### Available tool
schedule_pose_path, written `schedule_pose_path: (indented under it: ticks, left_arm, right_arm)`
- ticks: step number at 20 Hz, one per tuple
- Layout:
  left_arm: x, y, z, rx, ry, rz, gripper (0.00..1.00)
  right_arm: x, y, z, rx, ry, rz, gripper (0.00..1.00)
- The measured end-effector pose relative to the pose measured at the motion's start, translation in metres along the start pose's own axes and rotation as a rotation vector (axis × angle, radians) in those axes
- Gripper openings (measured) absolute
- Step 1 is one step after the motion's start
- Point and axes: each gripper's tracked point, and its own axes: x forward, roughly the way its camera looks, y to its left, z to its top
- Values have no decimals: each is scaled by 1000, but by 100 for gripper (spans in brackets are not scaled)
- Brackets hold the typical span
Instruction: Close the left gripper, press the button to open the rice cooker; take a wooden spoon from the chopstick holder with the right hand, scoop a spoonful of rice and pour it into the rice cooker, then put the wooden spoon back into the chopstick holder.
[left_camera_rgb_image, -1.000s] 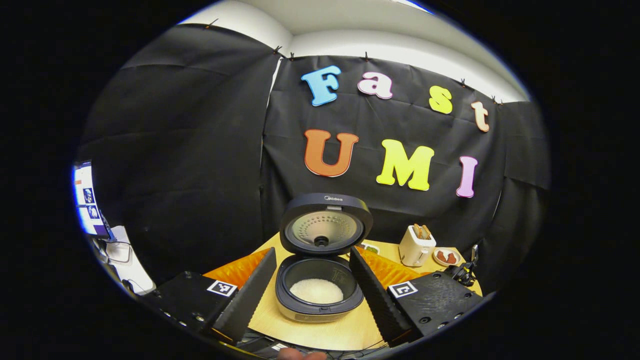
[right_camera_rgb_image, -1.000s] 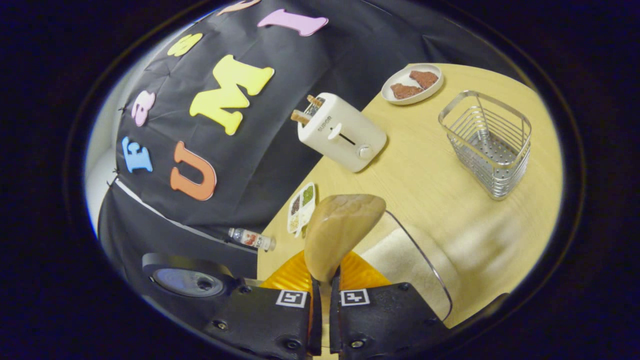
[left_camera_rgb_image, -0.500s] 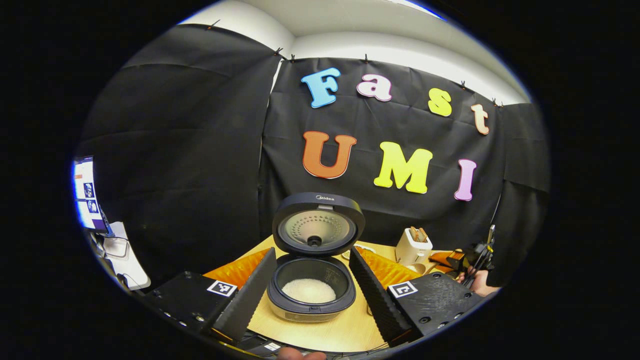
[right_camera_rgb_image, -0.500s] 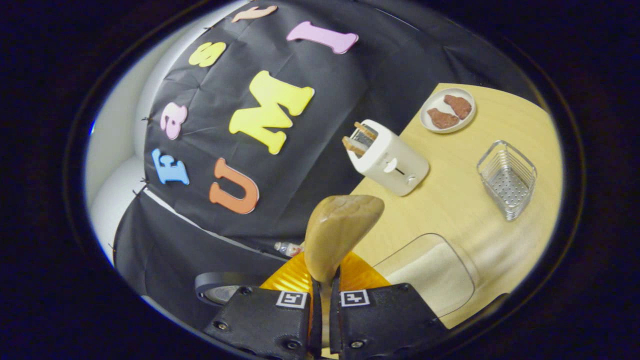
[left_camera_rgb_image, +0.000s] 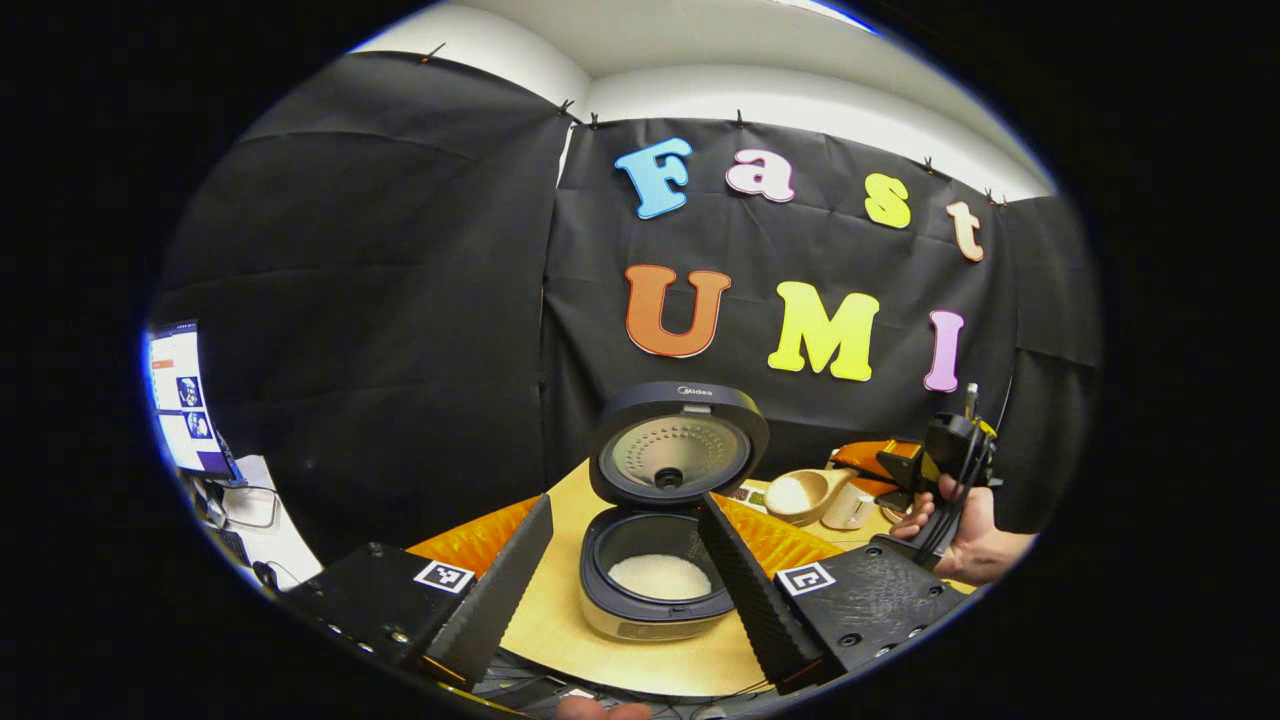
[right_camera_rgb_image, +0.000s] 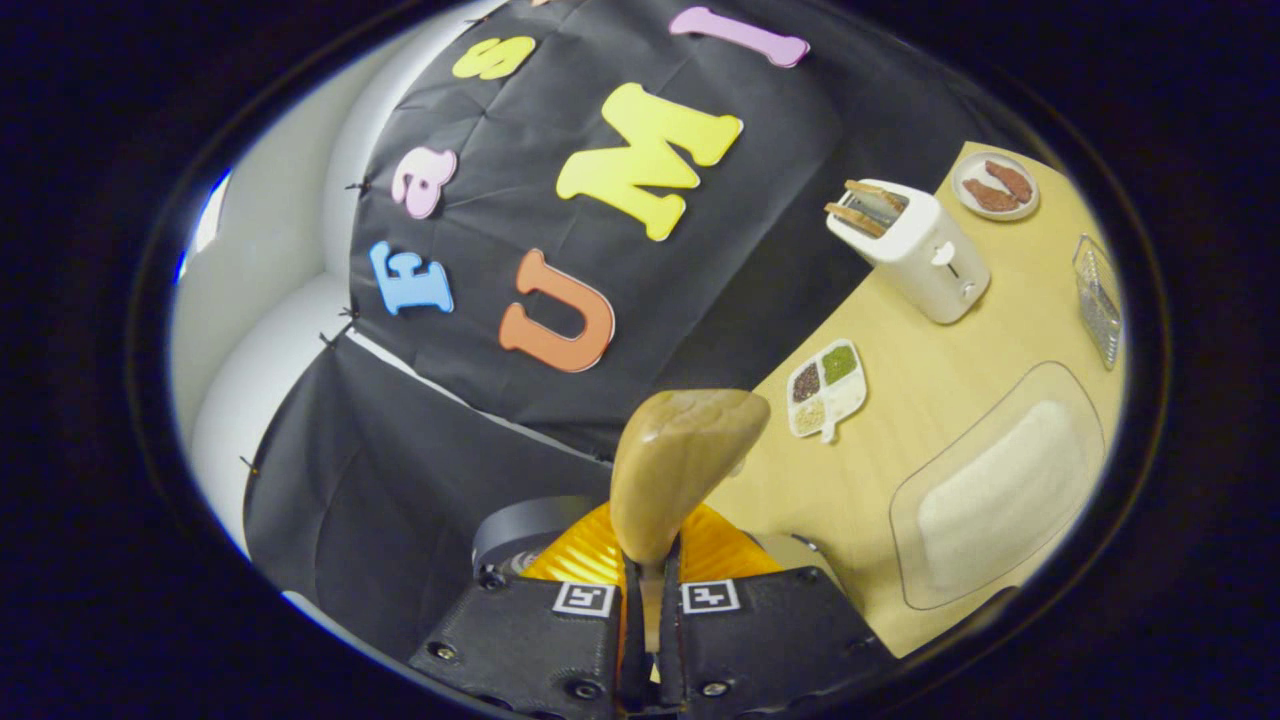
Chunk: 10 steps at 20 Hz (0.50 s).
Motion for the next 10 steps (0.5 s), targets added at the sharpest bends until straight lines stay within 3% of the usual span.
schedule_pose_path:
  ticks: [10]
  left_arm:
    - [3, 41, -10, -15, 23, -15, 95]
  right_arm:
    - [33, 0, -68, -388, 36, -139, 11]
